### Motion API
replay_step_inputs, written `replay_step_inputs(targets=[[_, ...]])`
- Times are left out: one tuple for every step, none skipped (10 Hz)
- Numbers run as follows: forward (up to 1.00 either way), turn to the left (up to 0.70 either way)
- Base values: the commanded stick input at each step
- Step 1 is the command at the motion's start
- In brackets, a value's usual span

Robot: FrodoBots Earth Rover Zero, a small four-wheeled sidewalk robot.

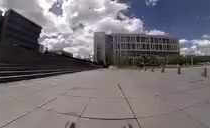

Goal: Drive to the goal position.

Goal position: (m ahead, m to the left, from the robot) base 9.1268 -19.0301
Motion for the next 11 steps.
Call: replay_step_inputs(targets=[[0.70, -0.12], [0.70, 0.00], [0.70, 0.00], [0.70, 0.00], [0.70, 0.00], [0.70, 0.00], [0.70, 0.00], [0.70, 0.00], [0.70, 0.00], [0.70, 0.00], [0.70, 0.00]])
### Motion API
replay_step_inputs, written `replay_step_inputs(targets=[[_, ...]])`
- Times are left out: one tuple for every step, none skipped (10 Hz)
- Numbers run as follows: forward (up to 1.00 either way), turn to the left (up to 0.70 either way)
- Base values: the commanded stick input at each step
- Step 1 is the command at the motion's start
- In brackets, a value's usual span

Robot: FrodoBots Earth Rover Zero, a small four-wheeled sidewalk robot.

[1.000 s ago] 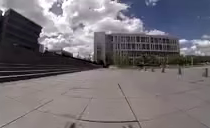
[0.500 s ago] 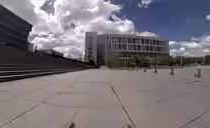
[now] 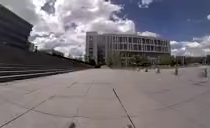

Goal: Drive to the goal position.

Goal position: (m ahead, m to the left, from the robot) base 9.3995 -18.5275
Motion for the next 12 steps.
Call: replay_step_inputs(targets=[[0.70, 0.00], [0.70, 0.00], [0.70, 0.00], [0.70, 0.00], [0.70, 0.00], [0.70, -0.13], [0.70, -0.31], [0.70, -0.31], [0.70, -0.31], [0.70, -0.31], [0.70, -0.31], [0.70, -0.31]])
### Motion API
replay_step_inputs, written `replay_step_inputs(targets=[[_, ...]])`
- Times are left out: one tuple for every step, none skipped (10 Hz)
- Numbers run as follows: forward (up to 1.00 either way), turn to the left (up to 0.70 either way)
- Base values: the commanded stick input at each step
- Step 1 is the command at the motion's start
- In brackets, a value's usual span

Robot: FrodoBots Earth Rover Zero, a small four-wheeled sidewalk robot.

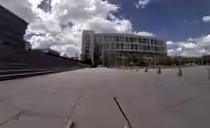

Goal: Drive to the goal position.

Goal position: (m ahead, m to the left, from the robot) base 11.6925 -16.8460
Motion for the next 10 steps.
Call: replay_step_inputs(targets=[[0.70, -0.27], [0.70, -0.09], [0.70, 0.00], [0.70, 0.00], [0.70, 0.00], [0.70, 0.00], [0.70, 0.00], [0.70, 0.00], [0.70, 0.00], [0.70, 0.00]])
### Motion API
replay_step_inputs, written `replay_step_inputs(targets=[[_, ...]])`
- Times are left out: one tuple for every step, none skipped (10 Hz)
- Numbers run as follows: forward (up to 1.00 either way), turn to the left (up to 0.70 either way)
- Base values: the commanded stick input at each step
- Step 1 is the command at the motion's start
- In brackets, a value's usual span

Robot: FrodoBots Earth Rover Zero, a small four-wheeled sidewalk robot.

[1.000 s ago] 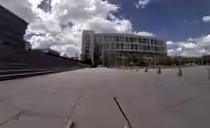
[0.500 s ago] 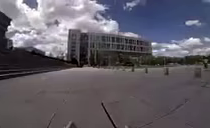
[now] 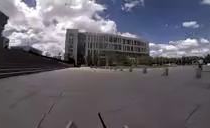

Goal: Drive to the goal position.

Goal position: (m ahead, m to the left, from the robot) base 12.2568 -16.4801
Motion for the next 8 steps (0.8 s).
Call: replay_step_inputs(targets=[[0.70, 0.00], [0.70, 0.00], [0.70, 0.00], [0.70, 0.00], [0.70, 0.00], [0.70, 0.00], [0.70, 0.00], [0.70, 0.00]])
